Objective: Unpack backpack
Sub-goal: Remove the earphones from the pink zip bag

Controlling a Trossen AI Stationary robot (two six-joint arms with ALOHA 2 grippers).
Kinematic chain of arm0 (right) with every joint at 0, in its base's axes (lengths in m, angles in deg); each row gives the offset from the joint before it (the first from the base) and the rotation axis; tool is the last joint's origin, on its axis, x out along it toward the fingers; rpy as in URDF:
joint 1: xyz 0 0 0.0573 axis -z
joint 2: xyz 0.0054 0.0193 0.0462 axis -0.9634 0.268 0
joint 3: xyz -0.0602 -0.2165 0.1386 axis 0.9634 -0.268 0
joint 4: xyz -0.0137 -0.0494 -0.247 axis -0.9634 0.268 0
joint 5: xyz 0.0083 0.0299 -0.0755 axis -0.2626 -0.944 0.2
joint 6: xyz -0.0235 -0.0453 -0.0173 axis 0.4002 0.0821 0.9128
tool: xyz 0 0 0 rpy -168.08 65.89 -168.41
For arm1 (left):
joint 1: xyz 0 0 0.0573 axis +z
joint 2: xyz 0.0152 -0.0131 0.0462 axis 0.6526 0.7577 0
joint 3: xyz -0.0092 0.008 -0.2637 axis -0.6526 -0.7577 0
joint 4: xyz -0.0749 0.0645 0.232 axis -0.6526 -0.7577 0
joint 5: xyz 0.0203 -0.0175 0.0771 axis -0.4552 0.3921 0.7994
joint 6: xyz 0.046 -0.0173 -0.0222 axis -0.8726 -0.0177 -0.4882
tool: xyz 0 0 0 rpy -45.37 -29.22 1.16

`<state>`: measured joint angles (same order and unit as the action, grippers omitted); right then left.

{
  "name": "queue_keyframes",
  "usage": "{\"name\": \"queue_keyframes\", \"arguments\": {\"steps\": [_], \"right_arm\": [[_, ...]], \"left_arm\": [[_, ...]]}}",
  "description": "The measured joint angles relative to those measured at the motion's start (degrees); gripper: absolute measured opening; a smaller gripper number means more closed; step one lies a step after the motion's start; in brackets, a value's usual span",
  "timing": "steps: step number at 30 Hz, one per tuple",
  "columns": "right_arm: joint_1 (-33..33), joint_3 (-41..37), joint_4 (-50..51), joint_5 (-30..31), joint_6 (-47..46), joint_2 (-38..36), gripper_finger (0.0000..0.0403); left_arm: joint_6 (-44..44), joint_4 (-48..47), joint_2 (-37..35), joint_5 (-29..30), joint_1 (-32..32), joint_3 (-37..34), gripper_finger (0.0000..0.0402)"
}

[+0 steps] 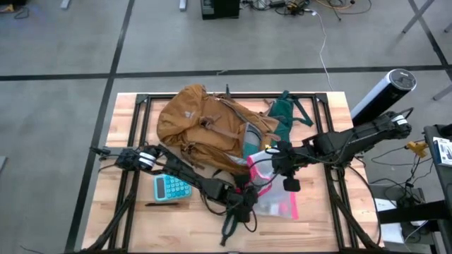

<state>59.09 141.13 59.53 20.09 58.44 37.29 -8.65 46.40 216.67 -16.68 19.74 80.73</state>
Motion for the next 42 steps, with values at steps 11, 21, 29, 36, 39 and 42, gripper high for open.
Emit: {"name": "queue_keyframes", "arguments": {"steps": [11,21,29,36,39,42], "right_arm": [[-6.05,0.37,-0.93,-0.34,-3.81,2.30,0.0028],[-8.64,3.43,-1.81,5.79,-4.77,1.96,0.0178],[-9.46,3.36,-1.39,5.80,-7.46,2.02,0.0220],[-12.16,3.34,-1.34,5.76,-9.80,1.86,0.0226],[-12.66,3.34,-1.34,5.74,-10.51,1.86,0.0223],[-12.80,3.34,-1.32,5.78,-11.76,1.86,0.0218]], "left_arm": [[1.19,-3.83,-2.77,1.50,-0.15,-0.62,0.0000],[9.24,-5.17,-2.94,1.32,-0.17,-1.14,0.0000],[18.28,-4.84,-6.34,1.46,-0.44,-4.62,0.0023],[24.93,20.78,-7.10,-5.66,1.79,-16.86,0.0079],[28.12,37.22,-7.21,-6.74,2.11,-21.12,0.0105],[31.94,41.48,-7.21,-6.04,2.62,-23.47,0.0127]]}}
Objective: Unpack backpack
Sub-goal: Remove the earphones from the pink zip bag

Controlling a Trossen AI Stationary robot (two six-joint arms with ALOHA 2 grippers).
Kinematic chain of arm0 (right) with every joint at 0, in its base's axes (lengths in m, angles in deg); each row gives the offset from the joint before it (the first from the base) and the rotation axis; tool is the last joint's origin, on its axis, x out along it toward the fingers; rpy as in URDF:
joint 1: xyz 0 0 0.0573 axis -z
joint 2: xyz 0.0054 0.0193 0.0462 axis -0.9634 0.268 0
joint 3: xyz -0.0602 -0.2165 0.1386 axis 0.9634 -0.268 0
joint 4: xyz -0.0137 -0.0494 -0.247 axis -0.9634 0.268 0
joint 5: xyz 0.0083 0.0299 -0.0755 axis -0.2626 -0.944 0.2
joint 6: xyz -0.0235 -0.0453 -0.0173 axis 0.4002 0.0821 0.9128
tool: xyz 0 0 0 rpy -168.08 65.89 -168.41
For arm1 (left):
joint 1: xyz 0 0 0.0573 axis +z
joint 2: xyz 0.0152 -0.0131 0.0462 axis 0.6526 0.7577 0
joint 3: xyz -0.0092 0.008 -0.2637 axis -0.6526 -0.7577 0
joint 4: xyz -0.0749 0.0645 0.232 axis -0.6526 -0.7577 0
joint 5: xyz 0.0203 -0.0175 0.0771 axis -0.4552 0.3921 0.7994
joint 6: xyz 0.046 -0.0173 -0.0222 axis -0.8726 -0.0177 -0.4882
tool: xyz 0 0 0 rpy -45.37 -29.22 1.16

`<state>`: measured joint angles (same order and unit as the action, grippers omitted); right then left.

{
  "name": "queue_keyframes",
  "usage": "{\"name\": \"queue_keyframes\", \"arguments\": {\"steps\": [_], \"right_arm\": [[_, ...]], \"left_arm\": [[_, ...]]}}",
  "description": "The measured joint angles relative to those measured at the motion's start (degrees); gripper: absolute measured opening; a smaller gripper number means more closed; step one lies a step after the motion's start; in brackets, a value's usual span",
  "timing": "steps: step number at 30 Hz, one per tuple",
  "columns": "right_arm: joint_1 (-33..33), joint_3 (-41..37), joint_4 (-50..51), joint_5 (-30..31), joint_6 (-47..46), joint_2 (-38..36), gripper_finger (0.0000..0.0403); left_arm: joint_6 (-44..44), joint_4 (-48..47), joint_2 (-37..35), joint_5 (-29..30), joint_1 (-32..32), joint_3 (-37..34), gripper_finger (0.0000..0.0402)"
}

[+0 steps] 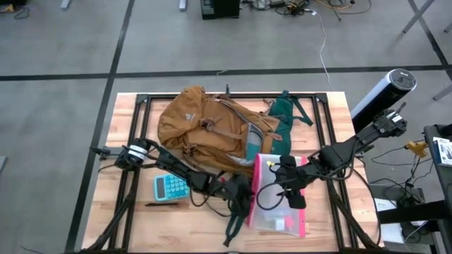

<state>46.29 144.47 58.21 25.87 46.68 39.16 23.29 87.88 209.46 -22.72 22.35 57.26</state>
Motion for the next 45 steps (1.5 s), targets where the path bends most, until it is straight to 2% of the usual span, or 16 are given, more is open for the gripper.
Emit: {"name": "queue_keyframes", "arguments": {"steps": [7,11,14,17,20,21,25,30,36,39,41,45], "right_arm": [[0.02,-0.03,-0.04,0.07,0.21,0.13,0.0218],[0.02,-0.04,-0.01,2.26,0.33,0.13,0.0225],[0.02,-0.04,1.74,4.32,0.88,0.13,0.0228],[0.02,-0.04,5.38,5.67,-0.17,0.11,0.0227],[-0.07,-0.04,9.92,6.03,-3.01,0.11,0.0219],[-0.11,-0.04,11.39,5.99,-4.33,0.11,0.0216],[-1.09,-0.04,17.65,5.64,-10.09,0.11,0.0206],[-6.88,-1.41,20.09,5.40,-18.25,0.09,0.0201],[-18.47,-4.89,19.94,2.80,-32.14,0.09,0.0209],[-24.29,-7.47,18.99,3.01,-40.31,0.41,0.0211],[-27.36,-9.71,17.36,3.67,-44.73,1.49,0.0209],[-31.00,-14.55,10.33,4.87,-50.42,4.69,0.0205]], "left_arm": [[3.60,1.30,2.40,4.00,2.04,-0.09,0.0159],[0.77,4.63,4.46,4.35,2.84,2.52,0.0167],[-3.10,3.35,5.46,4.48,3.30,5.39,0.0162],[-5.13,0.81,6.04,4.70,3.81,7.51,0.0118],[-5.48,-2.63,6.23,4.73,4.39,8.44,0.0031],[-5.38,-2.98,6.23,4.71,4.56,8.47,0.0017],[-5.55,-3.33,5.91,4.68,4.80,7.90,0.0002],[-7.41,-5.02,1.62,6.47,4.97,5.06,0.0000],[-8.58,-17.54,-5.69,9.86,5.04,2.30,0.0000],[-8.70,-20.06,-8.85,9.33,4.92,-0.24,0.0000],[-8.65,-19.16,-10.66,6.54,4.89,-1.48,0.0000],[-10.00,-16.25,-11.42,-2.60,4.30,-3.46,0.0000]]}}
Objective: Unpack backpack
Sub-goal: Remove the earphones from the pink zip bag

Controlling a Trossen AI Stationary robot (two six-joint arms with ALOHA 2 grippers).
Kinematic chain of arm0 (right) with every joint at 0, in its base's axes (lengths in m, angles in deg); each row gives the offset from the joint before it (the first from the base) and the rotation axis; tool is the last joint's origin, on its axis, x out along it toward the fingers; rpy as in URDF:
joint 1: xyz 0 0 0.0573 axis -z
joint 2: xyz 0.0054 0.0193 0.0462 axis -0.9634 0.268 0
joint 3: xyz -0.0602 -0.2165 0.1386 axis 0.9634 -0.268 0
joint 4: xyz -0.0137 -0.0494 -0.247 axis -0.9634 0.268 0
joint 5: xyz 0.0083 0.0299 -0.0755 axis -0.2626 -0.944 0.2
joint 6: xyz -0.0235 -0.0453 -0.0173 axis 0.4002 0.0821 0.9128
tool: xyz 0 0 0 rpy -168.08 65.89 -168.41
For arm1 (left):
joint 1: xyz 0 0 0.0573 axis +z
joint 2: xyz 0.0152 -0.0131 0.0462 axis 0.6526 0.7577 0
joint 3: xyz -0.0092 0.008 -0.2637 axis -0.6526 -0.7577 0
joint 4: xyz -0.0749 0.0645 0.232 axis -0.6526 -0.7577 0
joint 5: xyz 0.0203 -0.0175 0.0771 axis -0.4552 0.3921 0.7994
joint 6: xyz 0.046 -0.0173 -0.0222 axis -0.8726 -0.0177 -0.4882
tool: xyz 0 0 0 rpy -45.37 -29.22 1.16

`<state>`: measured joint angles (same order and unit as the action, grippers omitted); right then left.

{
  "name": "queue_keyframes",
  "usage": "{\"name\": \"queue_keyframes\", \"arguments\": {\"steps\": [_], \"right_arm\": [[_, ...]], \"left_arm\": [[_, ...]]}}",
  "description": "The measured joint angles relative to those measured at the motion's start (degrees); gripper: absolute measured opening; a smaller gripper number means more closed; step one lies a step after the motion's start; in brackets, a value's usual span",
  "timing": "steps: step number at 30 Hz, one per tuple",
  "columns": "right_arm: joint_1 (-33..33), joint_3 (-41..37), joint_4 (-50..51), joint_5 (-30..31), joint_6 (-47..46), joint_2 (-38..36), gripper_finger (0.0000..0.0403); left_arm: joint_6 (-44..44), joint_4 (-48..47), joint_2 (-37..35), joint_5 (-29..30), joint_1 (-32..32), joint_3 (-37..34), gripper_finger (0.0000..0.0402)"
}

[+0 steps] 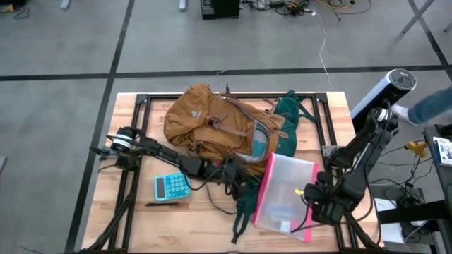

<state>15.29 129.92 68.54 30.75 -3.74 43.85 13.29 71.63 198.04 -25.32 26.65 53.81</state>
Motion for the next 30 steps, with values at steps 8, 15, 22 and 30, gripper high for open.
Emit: {"name": "queue_keyframes", "arguments": {"steps": [8,15,22,30], "right_arm": [[0.38,-2.91,-14.71,-0.42,4.51,12.86,0.0204],[4.85,-2.72,-21.20,4.90,13.14,17.76,0.0204],[9.67,-3.29,-22.45,7.86,20.20,15.15,0.0204],[12.82,-3.31,-24.89,8.57,28.17,15.24,0.0204]], "left_arm": [[1.00,6.03,2.66,-7.53,-1.20,-3.91,0.0010],[2.18,23.58,10.64,-17.53,-1.15,-3.58,0.0054],[5.70,32.73,14.19,-19.13,-0.14,-2.58,0.0104],[8.46,41.01,14.76,-18.47,1.46,-2.71,0.0167]]}}
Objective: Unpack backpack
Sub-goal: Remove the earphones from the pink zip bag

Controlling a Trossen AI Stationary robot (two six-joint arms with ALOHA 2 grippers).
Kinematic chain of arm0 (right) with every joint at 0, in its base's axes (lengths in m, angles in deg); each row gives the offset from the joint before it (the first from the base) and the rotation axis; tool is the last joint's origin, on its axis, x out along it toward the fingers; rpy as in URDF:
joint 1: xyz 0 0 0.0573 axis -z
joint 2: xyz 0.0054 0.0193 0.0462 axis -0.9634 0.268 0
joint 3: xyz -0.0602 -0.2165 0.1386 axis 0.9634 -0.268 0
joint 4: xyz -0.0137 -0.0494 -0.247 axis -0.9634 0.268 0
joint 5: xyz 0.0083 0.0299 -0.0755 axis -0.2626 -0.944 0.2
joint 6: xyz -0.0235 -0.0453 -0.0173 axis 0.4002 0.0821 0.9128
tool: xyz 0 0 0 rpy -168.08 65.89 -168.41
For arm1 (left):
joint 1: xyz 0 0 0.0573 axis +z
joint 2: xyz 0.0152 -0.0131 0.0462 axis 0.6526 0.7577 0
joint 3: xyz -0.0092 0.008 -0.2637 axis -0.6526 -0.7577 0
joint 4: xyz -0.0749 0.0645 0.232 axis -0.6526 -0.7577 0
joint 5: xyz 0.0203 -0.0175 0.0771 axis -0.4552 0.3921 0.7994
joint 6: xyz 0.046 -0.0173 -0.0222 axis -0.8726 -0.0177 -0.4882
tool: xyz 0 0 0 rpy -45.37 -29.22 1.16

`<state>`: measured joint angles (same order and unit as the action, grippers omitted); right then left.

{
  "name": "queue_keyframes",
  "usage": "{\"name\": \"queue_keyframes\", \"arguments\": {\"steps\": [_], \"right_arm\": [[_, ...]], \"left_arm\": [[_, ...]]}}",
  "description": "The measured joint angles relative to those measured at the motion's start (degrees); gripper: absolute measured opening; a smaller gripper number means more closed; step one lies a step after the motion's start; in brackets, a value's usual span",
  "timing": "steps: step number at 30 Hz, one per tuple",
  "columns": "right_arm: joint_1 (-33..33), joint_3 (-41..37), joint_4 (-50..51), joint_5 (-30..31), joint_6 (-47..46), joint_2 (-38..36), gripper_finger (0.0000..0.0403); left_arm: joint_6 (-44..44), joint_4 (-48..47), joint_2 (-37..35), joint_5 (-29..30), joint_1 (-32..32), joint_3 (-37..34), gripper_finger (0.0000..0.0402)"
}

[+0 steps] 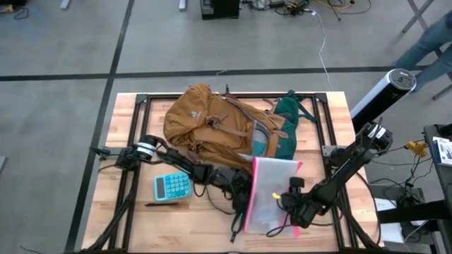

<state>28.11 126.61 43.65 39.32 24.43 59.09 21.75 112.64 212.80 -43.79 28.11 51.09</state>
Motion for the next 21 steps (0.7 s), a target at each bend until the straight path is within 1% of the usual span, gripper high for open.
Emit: {"name": "queue_keyframes", "arguments": {"steps": [3,7,10,13,15,18,19,21], "right_arm": [[1.52,0.00,-0.64,0.00,2.19,0.00,0.0204],[2.22,-0.02,-0.67,0.01,2.39,-0.25,0.0204],[2.22,-0.02,-0.69,0.00,2.33,-0.28,0.0204],[2.26,-0.02,-1.29,0.00,2.35,-0.28,0.0204],[2.38,-0.02,-1.88,0.06,2.37,-0.28,0.0204],[2.72,-0.02,-2.02,0.04,2.67,-0.30,0.0204],[2.89,0.07,-1.79,-0.06,3.03,-0.41,0.0204],[3.01,0.96,0.16,-0.20,4.43,-0.88,0.0204]], "left_arm": [[0.26,4.63,-0.13,0.13,0.05,0.02,0.0184],[0.88,4.52,-0.18,-2.28,0.07,0.02,0.0197],[1.25,3.81,-0.37,-2.25,0.24,0.02,0.0201],[2.11,-2.01,-0.57,1.97,0.34,0.15,0.0200],[1.85,-3.55,-0.38,4.49,0.31,0.15,0.0195],[1.04,-2.09,-0.13,7.89,0.31,0.19,0.0177],[0.62,-2.14,-0.13,8.49,0.31,0.54,0.0163],[0.12,-2.40,-0.28,8.74,0.34,1.13,0.0119]]}}
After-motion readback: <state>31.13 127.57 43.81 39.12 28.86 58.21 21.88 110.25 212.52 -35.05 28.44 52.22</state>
